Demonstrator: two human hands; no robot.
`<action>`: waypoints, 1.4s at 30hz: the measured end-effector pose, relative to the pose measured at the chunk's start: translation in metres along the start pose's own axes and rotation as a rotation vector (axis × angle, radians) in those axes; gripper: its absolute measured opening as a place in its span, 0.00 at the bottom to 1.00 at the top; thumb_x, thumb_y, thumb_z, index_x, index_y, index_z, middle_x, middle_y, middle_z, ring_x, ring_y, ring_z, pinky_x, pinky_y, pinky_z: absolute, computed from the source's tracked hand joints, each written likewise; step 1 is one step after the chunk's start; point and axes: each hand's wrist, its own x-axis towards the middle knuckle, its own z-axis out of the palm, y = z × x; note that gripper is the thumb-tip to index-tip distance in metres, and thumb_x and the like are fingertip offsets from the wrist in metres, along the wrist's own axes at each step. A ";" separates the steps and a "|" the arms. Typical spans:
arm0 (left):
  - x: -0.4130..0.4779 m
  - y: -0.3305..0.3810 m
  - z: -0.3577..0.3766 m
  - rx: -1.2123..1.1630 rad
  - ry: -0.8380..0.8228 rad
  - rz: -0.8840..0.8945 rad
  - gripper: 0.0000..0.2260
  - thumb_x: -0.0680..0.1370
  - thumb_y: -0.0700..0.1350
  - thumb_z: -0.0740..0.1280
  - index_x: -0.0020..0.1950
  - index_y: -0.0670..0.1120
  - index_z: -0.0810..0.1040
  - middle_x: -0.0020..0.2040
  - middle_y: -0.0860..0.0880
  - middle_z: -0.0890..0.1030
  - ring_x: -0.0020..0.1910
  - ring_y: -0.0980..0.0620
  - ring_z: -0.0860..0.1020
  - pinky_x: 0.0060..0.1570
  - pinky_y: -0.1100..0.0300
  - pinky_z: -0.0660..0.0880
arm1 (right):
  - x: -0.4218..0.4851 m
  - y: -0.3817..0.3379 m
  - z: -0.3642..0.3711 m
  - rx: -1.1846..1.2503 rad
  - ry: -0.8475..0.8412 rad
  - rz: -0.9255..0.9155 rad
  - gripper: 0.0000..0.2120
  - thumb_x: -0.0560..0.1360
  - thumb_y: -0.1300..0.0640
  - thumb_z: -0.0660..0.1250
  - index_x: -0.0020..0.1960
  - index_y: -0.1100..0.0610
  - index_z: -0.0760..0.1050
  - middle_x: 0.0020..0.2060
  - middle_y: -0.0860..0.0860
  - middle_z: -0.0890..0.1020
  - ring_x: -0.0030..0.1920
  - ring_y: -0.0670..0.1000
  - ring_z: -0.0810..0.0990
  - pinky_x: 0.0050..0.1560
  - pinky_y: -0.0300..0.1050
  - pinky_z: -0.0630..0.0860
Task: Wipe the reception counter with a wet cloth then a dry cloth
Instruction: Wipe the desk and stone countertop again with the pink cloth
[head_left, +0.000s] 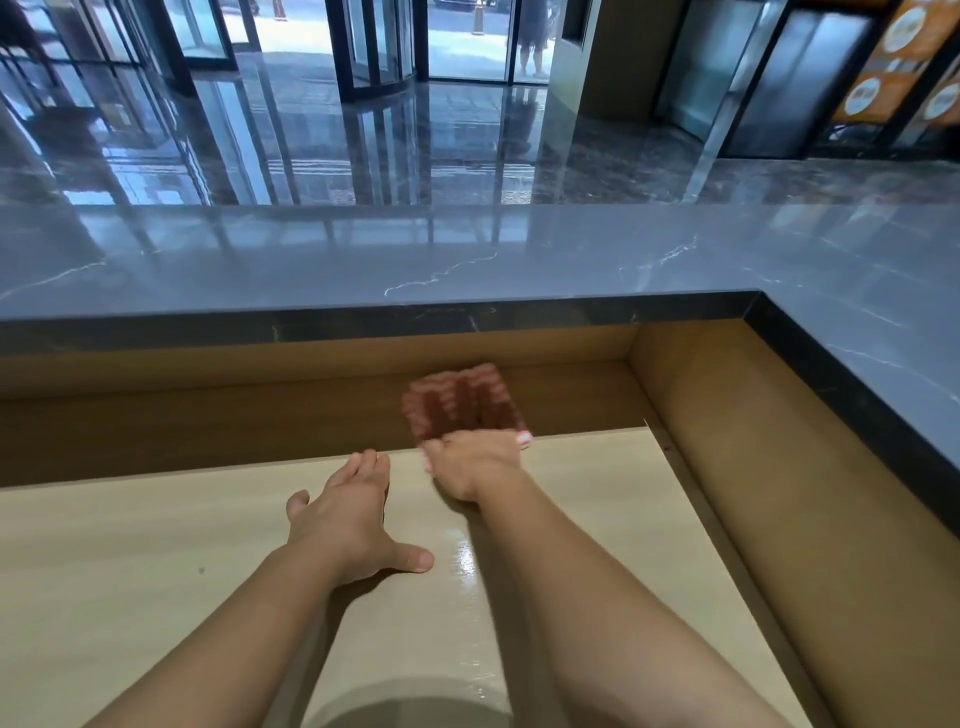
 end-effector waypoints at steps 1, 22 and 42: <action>-0.001 0.000 0.000 -0.004 0.004 0.005 0.57 0.63 0.71 0.71 0.79 0.51 0.43 0.79 0.54 0.43 0.78 0.56 0.44 0.71 0.44 0.53 | 0.002 -0.011 0.005 -0.005 0.006 -0.055 0.22 0.83 0.46 0.46 0.66 0.51 0.74 0.66 0.54 0.76 0.66 0.58 0.72 0.62 0.54 0.63; -0.009 -0.003 0.007 -0.048 0.080 0.044 0.52 0.66 0.71 0.68 0.79 0.50 0.45 0.80 0.53 0.44 0.78 0.55 0.44 0.73 0.42 0.50 | -0.040 0.098 0.037 0.102 0.196 0.385 0.27 0.82 0.41 0.40 0.80 0.46 0.45 0.79 0.54 0.45 0.78 0.59 0.39 0.75 0.59 0.38; -0.105 -0.017 0.023 0.104 0.008 0.053 0.51 0.62 0.71 0.70 0.76 0.49 0.54 0.78 0.53 0.54 0.76 0.55 0.52 0.72 0.49 0.49 | -0.082 0.135 0.045 0.057 0.132 0.205 0.28 0.83 0.40 0.41 0.79 0.46 0.37 0.78 0.53 0.37 0.78 0.57 0.36 0.76 0.57 0.38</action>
